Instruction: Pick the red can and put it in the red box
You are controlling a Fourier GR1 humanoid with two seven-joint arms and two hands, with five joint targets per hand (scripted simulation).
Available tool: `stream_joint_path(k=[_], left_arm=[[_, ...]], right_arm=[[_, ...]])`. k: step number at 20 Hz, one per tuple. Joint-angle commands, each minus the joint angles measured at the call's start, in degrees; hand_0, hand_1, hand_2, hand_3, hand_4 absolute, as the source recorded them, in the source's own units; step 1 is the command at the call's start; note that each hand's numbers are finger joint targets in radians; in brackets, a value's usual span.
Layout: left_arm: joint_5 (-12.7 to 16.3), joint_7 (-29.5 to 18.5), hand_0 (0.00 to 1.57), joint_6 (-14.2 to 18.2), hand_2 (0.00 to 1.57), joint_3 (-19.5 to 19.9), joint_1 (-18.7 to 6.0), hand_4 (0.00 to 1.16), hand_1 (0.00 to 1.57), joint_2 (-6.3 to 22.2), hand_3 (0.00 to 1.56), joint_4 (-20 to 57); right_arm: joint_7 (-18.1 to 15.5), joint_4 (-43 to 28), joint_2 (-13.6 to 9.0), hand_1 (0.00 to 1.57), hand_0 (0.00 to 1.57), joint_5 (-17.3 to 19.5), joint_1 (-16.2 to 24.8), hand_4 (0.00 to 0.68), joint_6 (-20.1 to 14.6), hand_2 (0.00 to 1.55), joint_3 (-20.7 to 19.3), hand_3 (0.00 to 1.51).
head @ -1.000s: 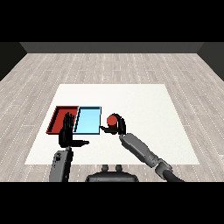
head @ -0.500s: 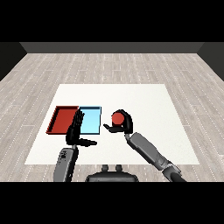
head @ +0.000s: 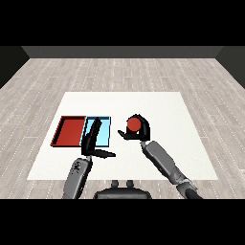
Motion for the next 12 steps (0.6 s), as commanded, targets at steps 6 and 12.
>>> stream_joint_path(k=[6,12], left_arm=[[0.0,1.9,0.0,10.3,0.0,-10.2,-4.6,0.0,0.0,-0.1,0.0,6.7],[4.1,-2.3,0.0,10.0,0.0,-9.6,-8.6,0.0,0.0,-0.1,0.0,17.6]], right_arm=[[-0.5,-5.8,1.4,1.45,1.45,4.6,4.5,0.611,6.0,1.43,-3.6,1.4],[-2.1,-2.7,7.6,1.44,1.44,10.2,4.4,0.634,4.8,1.44,-2.6,1.4]])
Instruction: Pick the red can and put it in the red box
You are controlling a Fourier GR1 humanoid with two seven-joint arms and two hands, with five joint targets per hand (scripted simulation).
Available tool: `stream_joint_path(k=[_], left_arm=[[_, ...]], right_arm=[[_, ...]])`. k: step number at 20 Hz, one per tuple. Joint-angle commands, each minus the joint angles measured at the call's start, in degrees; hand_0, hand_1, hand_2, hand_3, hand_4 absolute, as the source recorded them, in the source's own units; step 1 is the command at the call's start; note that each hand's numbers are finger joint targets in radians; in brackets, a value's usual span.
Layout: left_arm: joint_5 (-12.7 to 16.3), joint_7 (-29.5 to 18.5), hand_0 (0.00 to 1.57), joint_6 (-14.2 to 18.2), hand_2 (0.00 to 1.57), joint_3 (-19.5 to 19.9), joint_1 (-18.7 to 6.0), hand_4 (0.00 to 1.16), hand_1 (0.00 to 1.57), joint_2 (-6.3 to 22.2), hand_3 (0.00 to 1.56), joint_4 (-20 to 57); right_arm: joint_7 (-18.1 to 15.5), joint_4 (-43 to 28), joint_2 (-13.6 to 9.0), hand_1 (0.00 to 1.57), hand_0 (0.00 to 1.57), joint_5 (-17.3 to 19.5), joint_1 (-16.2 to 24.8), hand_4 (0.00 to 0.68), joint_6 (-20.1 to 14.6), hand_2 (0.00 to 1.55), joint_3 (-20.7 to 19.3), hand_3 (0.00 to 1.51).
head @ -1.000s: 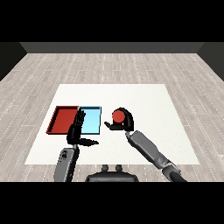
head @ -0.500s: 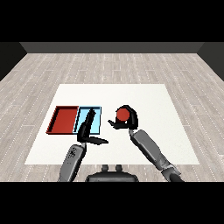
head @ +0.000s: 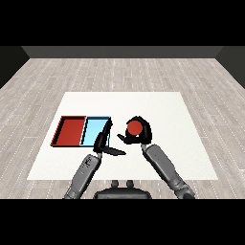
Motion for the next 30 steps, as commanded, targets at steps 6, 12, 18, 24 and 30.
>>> stream_joint_path(k=[6,12,18,24,30], left_arm=[[4.2,-1.7,0.0,1.6,0.0,-0.7,-6.2,0.0,0.0,0.0,0.0,9.7],[5.6,-2.1,0.0,1.2,0.0,-1.2,-5.3,0.0,0.0,0.0,0.0,10.0],[8.1,-2.6,0.0,3.7,0.0,-5.1,-5.1,0.0,0.0,0.0,0.0,10.1],[9.1,-5.1,0.0,1.5,0.0,-4.5,-4.8,0.0,0.0,0.0,0.0,12.4],[13.9,-2.6,0.0,5.5,0.0,-7.4,-10.2,0.0,0.0,0.0,0.0,12.3]], right_arm=[[-4.5,1.2,2.4,1.47,1.47,2.6,3.1,0.652,8.6,1.44,-5.6,1.39],[1.1,-3.0,6.5,1.46,1.46,8.5,5.2,0.663,6.9,1.43,-3.0,1.39],[-0.8,-2.5,6.6,1.45,1.45,5.9,3.7,0.666,4.9,1.44,-1.2,1.39],[-0.7,-1.2,6.6,1.5,1.5,1.8,-0.4,0.64,0.3,1.44,3.7,1.4],[-0.3,-2.3,6.6,1.51,1.51,1.7,0.5,0.656,2.4,1.46,1.6,1.42]])
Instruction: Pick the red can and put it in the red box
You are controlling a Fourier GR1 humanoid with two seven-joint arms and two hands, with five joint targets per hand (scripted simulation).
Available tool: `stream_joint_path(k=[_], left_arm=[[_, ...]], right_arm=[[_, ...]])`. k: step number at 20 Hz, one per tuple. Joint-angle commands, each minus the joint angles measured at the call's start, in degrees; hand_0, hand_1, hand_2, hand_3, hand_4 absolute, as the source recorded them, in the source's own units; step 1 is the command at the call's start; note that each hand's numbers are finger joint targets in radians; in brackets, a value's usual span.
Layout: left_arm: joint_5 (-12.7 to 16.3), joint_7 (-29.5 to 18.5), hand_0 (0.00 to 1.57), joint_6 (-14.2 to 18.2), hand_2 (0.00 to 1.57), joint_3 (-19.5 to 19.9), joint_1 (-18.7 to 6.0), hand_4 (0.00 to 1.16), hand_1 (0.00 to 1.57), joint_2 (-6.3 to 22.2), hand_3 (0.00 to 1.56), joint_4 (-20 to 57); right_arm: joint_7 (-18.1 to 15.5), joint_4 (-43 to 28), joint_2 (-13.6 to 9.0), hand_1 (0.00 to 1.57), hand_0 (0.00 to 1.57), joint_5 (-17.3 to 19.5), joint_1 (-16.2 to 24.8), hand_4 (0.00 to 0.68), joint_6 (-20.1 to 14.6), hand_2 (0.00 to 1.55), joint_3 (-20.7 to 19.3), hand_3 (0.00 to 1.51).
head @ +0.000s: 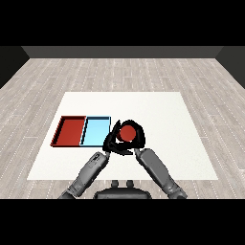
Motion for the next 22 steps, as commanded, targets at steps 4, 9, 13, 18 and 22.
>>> stream_joint_path(k=[4,9,13,18,22], left_arm=[[2.5,-1.5,0.0,-2.3,0.0,0.4,-2.2,0.0,0.0,-0.1,0.0,3.7],[5.6,-2.0,0.0,9.5,0.0,-4.3,-3.9,0.66,0.0,0.0,0.0,2.9],[8.3,-0.5,1.57,12.7,1.57,-1.7,-5.5,1.13,1.57,0.0,1.52,4.1],[7.4,-2.1,1.57,15.8,1.56,-3.6,-4.1,1.12,1.57,0.0,1.48,4.7],[7.5,-7.1,1.57,11.5,1.55,1.0,-3.7,1.13,1.57,0.0,1.47,8.9]], right_arm=[[3.0,0.4,0.1,1.52,1.52,-1.5,-4.8,0.648,-3.8,1.45,2.3,1.4],[0.8,1.1,0.1,1.51,1.51,-0.4,-3.3,0.642,-6.0,1.46,5.5,1.4],[-4.1,3.6,0.1,1.53,1.53,-2.2,-0.9,0.652,-2.8,1.46,4.7,1.39],[-6.9,6.9,0.1,1.49,1.49,-4.6,-2.8,0.651,-3.0,1.44,4.8,1.39],[-1.4,1.9,0.1,1.48,1.48,-1.5,-2.2,0.644,-3.2,1.45,3.2,1.39]])
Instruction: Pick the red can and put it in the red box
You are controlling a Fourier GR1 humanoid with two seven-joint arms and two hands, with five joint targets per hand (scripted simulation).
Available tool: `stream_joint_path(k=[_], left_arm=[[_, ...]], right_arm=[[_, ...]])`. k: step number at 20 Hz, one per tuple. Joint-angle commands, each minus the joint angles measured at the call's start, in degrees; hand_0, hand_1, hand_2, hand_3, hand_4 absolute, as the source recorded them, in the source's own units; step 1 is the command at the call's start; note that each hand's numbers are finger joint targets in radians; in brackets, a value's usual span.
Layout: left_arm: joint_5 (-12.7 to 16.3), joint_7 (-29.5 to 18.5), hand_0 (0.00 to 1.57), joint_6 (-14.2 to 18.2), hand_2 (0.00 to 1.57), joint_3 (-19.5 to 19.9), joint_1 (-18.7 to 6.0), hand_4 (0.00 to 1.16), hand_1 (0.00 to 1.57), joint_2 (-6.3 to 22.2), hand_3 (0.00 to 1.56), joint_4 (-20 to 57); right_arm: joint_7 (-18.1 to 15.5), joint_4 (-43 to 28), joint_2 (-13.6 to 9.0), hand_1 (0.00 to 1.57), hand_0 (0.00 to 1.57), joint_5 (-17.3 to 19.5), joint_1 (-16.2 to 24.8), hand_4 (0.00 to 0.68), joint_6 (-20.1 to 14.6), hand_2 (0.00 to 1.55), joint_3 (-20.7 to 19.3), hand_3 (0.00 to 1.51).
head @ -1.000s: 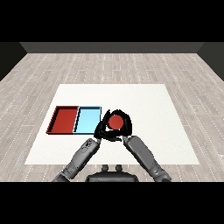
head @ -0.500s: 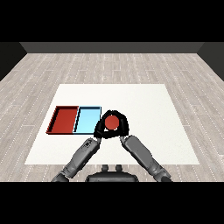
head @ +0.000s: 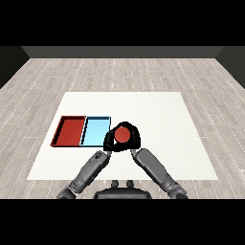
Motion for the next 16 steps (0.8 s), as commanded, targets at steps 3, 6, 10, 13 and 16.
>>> stream_joint_path(k=[3,6,10,13,16], left_arm=[[2.3,-3.1,1.57,6.7,1.56,-4.8,-1.1,1.14,1.57,-0.9,1.48,-3.2],[0.3,-9.9,1.57,1.0,1.57,0.3,3.7,1.14,1.57,-0.4,1.5,-3.0],[1.5,-8.4,1.57,2.5,1.57,0.3,-0.6,1.15,1.57,-0.9,1.51,-2.3],[0.4,-6.4,1.57,-0.3,1.57,3.2,-1.0,1.15,1.57,0.1,1.51,-2.9],[0.2,-6.3,1.57,2.9,1.57,1.8,-1.1,1.14,1.57,-0.9,1.51,-2.7]], right_arm=[[3.3,-1.0,0.4,1.5,1.5,0.4,-0.5,0.646,1.2,1.44,-1.2,1.39],[-0.8,3.6,0.4,1.44,1.44,-3.3,-1.1,0.406,1.6,1.39,-0.2,1.34],[7.3,0.1,0.1,0.0,0.0,2.7,-0.3,0.0,-0.3,0.0,-0.1,0.0],[9.0,0.0,0.4,0.0,0.0,5.0,0.0,0.0,0.2,0.0,-0.4,0.0],[7.6,2.8,0.4,0.0,0.0,3.2,-0.3,0.0,1.1,0.0,0.1,0.0]])
